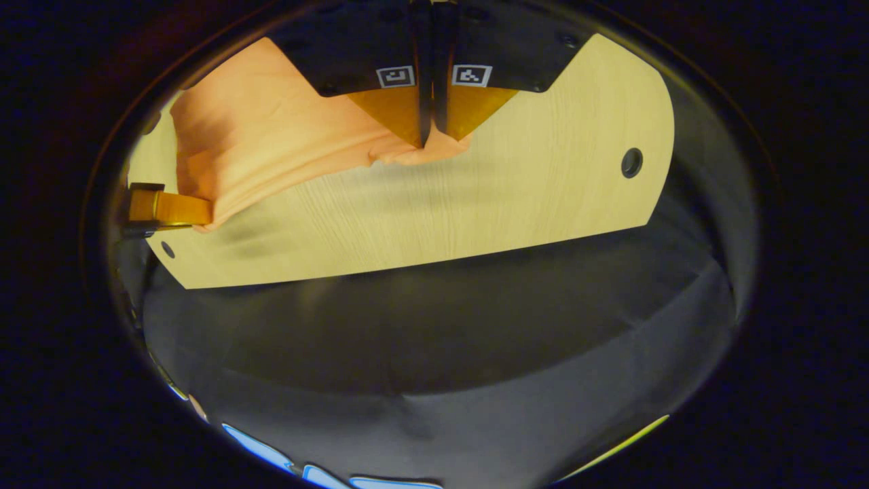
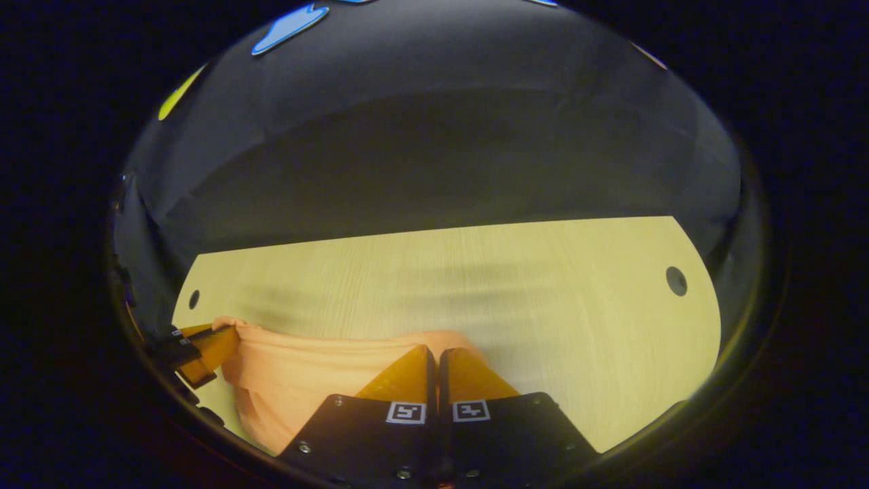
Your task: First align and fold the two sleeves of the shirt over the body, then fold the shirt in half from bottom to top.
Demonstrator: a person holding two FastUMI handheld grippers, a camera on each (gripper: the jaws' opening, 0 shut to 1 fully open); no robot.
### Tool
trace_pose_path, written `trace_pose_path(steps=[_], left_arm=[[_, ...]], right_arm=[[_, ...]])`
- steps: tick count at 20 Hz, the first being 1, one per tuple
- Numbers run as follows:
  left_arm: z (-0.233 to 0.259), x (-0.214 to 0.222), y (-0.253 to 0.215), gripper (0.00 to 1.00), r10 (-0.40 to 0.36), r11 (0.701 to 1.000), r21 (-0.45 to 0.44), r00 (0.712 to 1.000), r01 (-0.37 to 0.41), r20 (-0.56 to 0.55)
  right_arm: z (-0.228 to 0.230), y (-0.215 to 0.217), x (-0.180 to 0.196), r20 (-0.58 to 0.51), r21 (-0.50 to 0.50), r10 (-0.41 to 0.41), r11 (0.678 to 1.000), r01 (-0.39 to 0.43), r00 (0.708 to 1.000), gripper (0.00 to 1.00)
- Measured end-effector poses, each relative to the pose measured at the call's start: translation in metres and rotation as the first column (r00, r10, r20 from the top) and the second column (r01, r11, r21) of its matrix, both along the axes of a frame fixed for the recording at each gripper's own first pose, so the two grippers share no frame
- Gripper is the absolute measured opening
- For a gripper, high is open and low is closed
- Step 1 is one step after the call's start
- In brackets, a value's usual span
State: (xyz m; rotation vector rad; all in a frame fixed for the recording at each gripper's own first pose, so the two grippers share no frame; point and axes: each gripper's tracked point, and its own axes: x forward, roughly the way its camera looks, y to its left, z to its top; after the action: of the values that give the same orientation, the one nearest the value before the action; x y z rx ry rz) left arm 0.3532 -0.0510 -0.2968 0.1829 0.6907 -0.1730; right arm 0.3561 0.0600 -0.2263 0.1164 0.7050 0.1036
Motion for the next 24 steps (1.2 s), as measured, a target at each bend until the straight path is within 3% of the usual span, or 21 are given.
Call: trace_pose_path(steps=[6,7,9,10,11,12,14,18,24], left_arm=[[-0.009,-0.001,-0.006,0.06,0.008,0.999,-0.035,1.000,-0.009,-0.013],[-0.010,-0.002,-0.006,0.06,0.005,0.999,-0.044,1.000,-0.006,-0.015],[-0.011,-0.005,-0.005,0.11,-0.001,0.998,-0.058,1.000,0.000,-0.023],[-0.006,-0.007,-0.001,0.32,0.010,0.999,-0.052,1.000,-0.011,-0.017],[-0.002,-0.007,0.006,0.53,0.012,0.998,-0.058,1.000,-0.012,-0.006],[0.004,-0.010,0.006,0.67,0.009,0.997,-0.071,1.000,-0.009,0.004],[0.015,-0.017,0.009,0.63,0.007,0.997,-0.077,1.000,-0.006,0.019],[0.047,-0.048,0.004,0.63,0.003,0.996,-0.087,0.999,0.001,0.048],[0.118,-0.143,0.011,0.65,0.022,0.989,-0.148,0.996,-0.008,0.090]], right_arm=[[-0.014,0.004,-0.001,-0.013,-0.039,0.028,0.999,-0.028,1.000,0.00],[-0.014,0.005,-0.002,-0.014,-0.038,0.033,0.999,-0.033,0.999,0.02],[-0.014,0.003,-0.005,-0.009,-0.025,0.037,0.999,-0.038,0.999,0.17],[-0.011,0.002,-0.007,-0.005,-0.025,0.033,0.999,-0.033,0.999,0.49],[-0.010,0.001,-0.008,0.000,-0.029,0.026,0.999,-0.026,1.000,0.55],[-0.007,0.000,-0.011,0.006,-0.031,0.022,0.999,-0.022,1.000,0.68],[0.001,-0.002,-0.023,0.022,-0.025,0.014,1.000,-0.014,1.000,0.62],[0.025,-0.009,-0.061,0.056,-0.010,0.013,1.000,-0.012,0.998,0.62],[0.086,-0.009,-0.153,0.109,-0.006,0.006,1.000,-0.005,0.994,0.62]])
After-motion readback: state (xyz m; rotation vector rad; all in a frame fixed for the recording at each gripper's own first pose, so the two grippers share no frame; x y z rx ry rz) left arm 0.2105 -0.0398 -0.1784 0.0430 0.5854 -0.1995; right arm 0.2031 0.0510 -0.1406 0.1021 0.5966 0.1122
